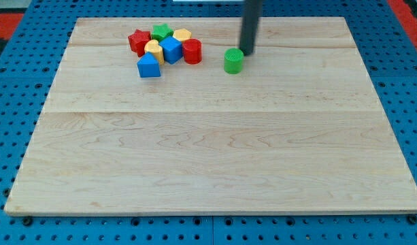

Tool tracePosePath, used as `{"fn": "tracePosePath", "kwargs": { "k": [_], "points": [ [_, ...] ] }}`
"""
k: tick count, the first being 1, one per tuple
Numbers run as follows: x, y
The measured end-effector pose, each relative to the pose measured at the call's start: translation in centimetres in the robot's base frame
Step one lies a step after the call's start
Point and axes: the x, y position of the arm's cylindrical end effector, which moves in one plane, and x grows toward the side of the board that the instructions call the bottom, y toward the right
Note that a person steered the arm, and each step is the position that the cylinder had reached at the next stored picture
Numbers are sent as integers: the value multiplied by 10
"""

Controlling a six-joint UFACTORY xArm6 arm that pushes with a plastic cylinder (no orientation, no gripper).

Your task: Place the green star towards the top left of the green circle

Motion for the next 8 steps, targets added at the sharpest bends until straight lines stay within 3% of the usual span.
{"fn": "tracePosePath", "kwargs": {
  "k": [1, 2, 3, 4, 5, 6, 7, 8],
  "points": [
    [8, -34],
    [52, 33],
    [8, -16],
    [-55, -109],
    [-41, -178],
    [-8, -165],
    [-7, -143],
    [30, -137]
  ]
}}
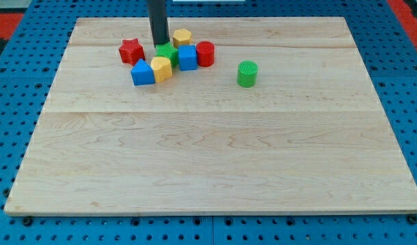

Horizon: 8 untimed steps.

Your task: Place the green star towards the top left of the green circle

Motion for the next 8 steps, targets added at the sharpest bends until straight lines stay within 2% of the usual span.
{"fn": "tracePosePath", "kwargs": {
  "k": [1, 2, 3, 5, 6, 7, 8],
  "points": [
    [28, 24],
    [35, -19],
    [55, -15],
    [45, 76],
    [55, 49],
    [84, 45],
    [47, 98]
  ]
}}
